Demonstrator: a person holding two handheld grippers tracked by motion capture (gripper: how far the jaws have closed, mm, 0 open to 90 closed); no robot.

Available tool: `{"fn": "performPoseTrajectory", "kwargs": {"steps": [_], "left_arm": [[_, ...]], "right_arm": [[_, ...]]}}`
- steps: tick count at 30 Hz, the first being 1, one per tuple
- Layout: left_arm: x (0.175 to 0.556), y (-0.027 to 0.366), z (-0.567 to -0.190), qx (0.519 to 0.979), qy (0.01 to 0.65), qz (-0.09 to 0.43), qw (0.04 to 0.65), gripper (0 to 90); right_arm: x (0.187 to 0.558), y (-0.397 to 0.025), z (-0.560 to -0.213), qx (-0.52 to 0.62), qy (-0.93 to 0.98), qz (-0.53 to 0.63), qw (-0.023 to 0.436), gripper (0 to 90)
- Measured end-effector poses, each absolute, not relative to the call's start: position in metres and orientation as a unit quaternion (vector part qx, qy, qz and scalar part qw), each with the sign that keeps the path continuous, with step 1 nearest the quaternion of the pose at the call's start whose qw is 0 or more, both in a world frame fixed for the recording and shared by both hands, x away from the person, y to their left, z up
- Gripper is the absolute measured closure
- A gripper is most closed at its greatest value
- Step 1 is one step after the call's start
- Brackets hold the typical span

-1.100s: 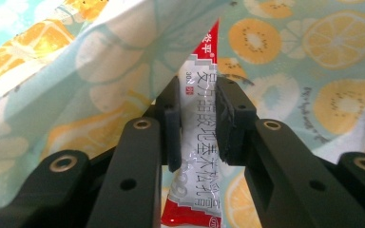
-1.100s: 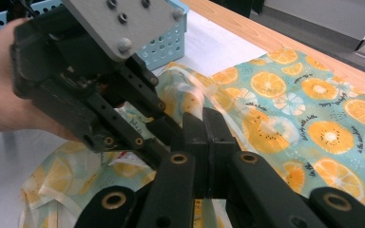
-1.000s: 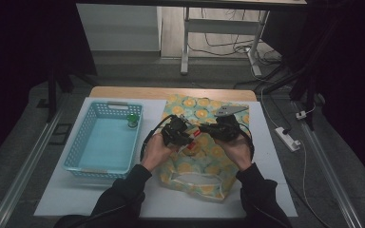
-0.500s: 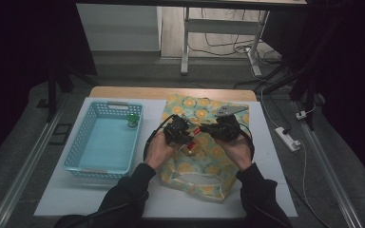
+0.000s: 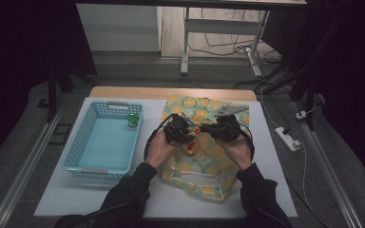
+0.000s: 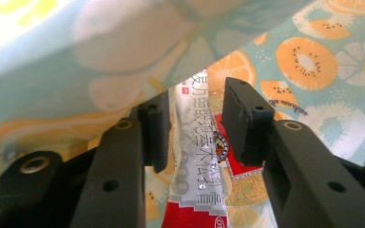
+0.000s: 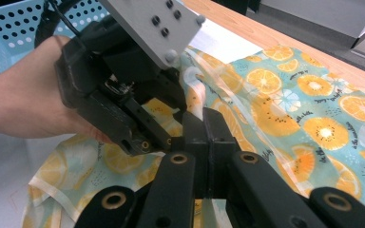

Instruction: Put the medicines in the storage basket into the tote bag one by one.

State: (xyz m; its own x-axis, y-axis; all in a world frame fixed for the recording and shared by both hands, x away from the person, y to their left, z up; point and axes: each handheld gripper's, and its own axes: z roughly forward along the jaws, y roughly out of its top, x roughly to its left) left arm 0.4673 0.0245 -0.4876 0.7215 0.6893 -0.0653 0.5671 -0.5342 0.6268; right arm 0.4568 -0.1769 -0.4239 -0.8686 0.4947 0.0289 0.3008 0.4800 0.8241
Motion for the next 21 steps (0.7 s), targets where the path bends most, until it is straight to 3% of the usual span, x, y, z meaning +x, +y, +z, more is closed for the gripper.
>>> {"fn": "performPoseTrajectory", "kwargs": {"steps": [11,21], "left_arm": [[0.455,0.038,-0.477,0.869,0.345,0.059,0.35,33.8],[0.436,0.046,-0.463,0.872,0.322,0.036,0.366,18.3]], "right_arm": [[0.457,-0.177,-0.424,0.235,0.854,0.453,0.104,90.0],[0.457,-0.178,-0.424,0.235,0.854,0.453,0.105,90.0]]}}
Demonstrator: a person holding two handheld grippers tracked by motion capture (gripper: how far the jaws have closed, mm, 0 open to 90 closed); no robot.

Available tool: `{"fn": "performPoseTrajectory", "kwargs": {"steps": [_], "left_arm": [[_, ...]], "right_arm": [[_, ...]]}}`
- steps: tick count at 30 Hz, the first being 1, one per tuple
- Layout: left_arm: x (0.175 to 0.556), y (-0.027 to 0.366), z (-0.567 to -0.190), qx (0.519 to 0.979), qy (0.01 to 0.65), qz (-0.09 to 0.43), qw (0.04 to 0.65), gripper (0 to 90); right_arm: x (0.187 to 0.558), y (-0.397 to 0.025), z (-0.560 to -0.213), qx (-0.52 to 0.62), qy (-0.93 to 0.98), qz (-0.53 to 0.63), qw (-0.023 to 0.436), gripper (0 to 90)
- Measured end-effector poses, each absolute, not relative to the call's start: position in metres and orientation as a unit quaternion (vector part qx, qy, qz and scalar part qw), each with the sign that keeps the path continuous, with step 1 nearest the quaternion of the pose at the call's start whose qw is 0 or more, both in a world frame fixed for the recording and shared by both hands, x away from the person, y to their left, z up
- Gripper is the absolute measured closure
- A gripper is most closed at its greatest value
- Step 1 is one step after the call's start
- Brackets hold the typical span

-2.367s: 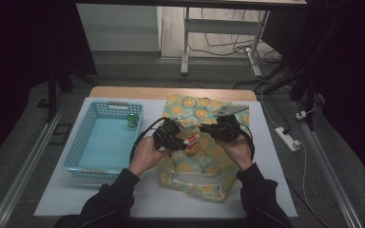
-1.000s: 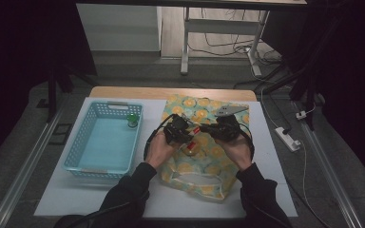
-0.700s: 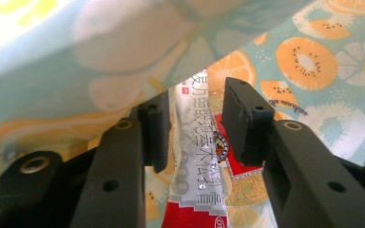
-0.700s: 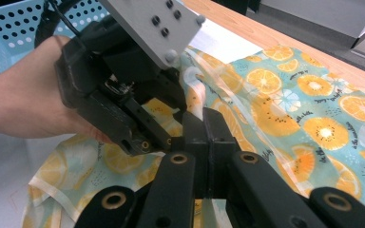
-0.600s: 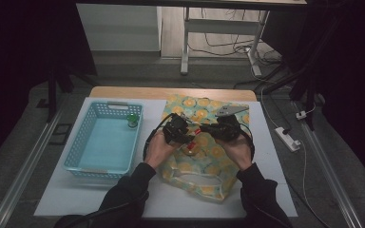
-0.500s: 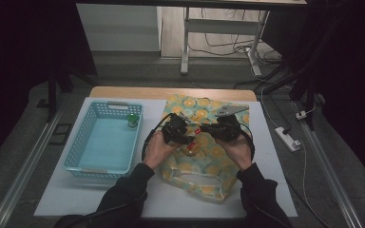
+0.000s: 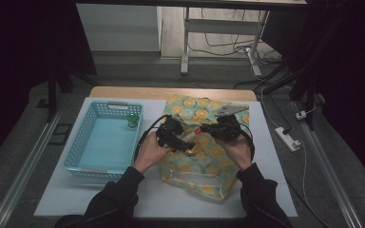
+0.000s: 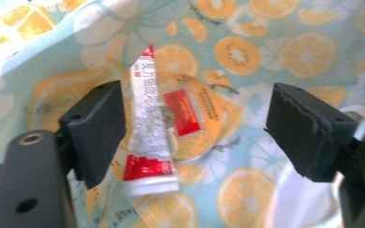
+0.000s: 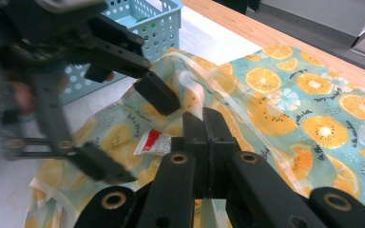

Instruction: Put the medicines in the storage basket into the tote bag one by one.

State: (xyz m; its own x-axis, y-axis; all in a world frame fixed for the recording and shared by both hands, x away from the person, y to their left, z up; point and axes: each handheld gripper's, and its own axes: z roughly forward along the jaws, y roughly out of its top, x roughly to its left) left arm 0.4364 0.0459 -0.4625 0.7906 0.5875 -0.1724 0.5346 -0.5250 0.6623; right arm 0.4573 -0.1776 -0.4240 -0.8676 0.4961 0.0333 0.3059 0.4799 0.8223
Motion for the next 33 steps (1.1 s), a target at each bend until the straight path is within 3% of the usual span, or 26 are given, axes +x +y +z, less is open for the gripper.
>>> {"fn": "performPoseTrajectory", "kwargs": {"steps": [5,12,33], "left_arm": [[0.431,0.05,-0.458,0.872,0.319,0.029,0.37,8.4],[0.426,0.063,-0.452,0.863,0.323,0.021,0.388,1.4],[0.426,0.148,-0.435,0.832,0.371,0.069,0.407,0.0]], "right_arm": [[0.457,-0.178,-0.424,0.234,0.854,0.453,0.105,90.0],[0.457,-0.178,-0.424,0.234,0.854,0.453,0.105,90.0],[0.457,-0.177,-0.424,0.234,0.854,0.452,0.106,90.0]]}}
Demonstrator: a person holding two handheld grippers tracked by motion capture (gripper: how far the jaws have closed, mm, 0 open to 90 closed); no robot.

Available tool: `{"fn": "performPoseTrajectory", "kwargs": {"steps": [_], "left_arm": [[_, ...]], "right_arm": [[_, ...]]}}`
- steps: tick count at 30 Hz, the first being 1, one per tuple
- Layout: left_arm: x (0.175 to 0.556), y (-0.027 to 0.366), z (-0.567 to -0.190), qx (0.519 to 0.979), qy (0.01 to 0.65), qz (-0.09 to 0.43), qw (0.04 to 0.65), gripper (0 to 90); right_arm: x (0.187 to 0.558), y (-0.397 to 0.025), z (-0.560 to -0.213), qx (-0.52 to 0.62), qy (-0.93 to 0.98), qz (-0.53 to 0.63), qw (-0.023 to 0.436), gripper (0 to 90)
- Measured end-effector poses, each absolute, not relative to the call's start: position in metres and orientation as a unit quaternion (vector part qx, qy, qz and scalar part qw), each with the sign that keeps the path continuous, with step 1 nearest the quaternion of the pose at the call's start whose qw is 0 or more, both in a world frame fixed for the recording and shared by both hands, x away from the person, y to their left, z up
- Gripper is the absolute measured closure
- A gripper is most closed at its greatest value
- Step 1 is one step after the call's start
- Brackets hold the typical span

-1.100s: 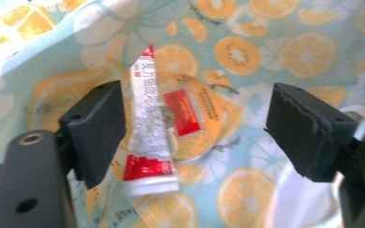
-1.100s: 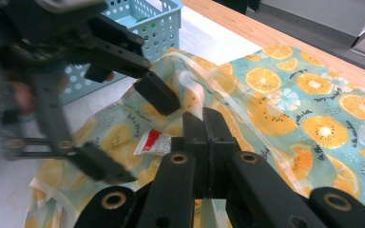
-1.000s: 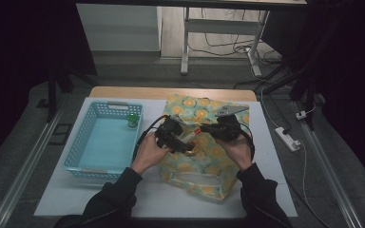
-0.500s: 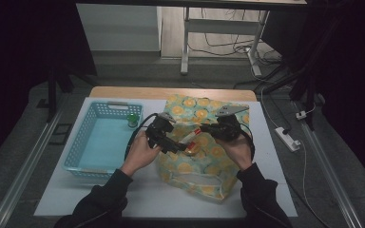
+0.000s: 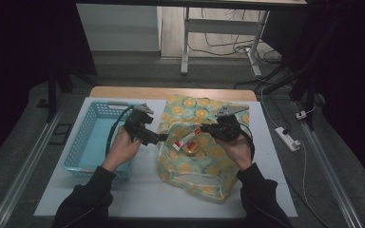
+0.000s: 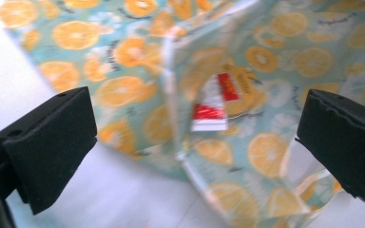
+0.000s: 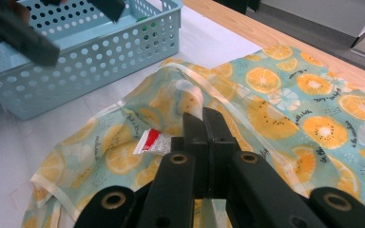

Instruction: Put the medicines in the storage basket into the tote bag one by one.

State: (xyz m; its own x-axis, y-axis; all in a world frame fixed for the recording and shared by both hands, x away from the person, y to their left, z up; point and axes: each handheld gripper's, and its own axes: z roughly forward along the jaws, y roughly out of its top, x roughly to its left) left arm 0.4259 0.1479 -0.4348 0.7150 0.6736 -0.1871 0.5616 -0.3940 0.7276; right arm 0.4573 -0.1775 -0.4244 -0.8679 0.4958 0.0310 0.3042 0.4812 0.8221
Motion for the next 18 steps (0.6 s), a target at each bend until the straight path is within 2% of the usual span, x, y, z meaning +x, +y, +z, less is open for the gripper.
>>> {"fn": "performPoseTrajectory", "kwargs": {"steps": [18], "left_arm": [[0.446,0.219,-0.44,0.795,0.457,0.134,0.376,0.0]], "right_arm": [[0.458,-0.178,-0.424,0.234,0.854,0.452,0.107,90.0]]}}
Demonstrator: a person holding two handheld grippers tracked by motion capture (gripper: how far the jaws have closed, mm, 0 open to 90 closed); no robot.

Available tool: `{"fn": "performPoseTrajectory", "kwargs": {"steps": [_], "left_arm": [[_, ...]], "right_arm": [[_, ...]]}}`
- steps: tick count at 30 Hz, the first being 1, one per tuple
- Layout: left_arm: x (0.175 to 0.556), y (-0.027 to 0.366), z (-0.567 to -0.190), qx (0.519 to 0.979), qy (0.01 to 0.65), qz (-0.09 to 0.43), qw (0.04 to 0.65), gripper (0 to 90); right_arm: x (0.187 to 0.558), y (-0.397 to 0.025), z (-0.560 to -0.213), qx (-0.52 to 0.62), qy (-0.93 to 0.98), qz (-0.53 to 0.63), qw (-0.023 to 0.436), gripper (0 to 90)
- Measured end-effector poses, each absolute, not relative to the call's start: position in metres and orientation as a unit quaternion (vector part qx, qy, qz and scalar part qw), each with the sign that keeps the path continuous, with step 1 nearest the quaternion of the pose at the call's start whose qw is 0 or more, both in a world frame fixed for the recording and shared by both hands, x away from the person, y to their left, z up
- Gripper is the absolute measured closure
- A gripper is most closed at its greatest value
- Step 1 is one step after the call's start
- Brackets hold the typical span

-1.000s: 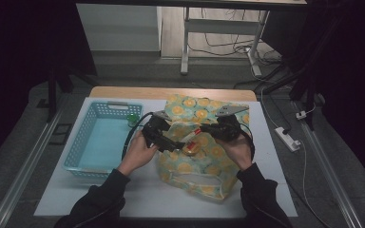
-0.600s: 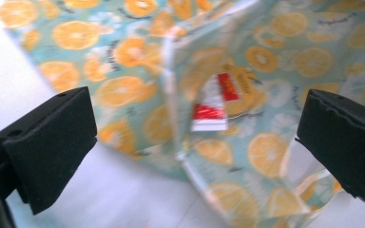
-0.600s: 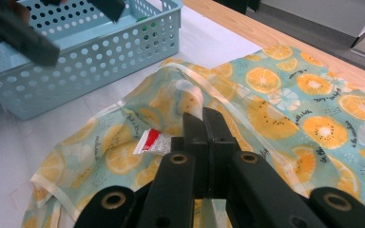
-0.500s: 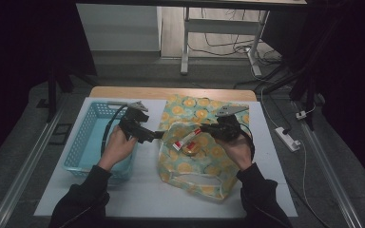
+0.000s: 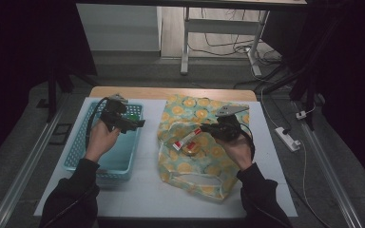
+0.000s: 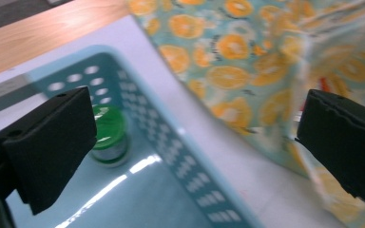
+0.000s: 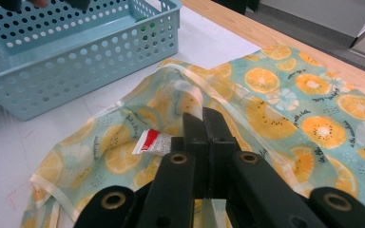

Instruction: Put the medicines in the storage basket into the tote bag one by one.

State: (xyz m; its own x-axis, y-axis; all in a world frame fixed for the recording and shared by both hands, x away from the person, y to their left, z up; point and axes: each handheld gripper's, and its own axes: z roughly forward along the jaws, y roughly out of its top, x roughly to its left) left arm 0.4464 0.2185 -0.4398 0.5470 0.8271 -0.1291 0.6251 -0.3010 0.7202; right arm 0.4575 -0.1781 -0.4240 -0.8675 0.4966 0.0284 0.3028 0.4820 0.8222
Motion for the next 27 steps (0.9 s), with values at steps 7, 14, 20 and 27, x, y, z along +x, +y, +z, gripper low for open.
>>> {"fn": "performPoseTrajectory", "kwargs": {"steps": [7,14,20,27], "left_arm": [[0.465,0.233,-0.449,0.8,0.487,0.131,0.326,0.0],[0.482,0.241,-0.467,0.795,0.508,0.122,0.308,0.0],[0.494,0.242,-0.482,0.798,0.516,0.117,0.287,0.0],[0.502,0.234,-0.49,0.814,0.506,0.113,0.262,0.4]], "right_arm": [[0.458,-0.178,-0.424,0.234,0.854,0.452,0.106,90.0],[0.458,-0.178,-0.424,0.233,0.854,0.453,0.106,90.0],[0.458,-0.179,-0.424,0.234,0.854,0.452,0.105,90.0],[0.458,-0.179,-0.423,0.233,0.854,0.452,0.105,90.0]]}}
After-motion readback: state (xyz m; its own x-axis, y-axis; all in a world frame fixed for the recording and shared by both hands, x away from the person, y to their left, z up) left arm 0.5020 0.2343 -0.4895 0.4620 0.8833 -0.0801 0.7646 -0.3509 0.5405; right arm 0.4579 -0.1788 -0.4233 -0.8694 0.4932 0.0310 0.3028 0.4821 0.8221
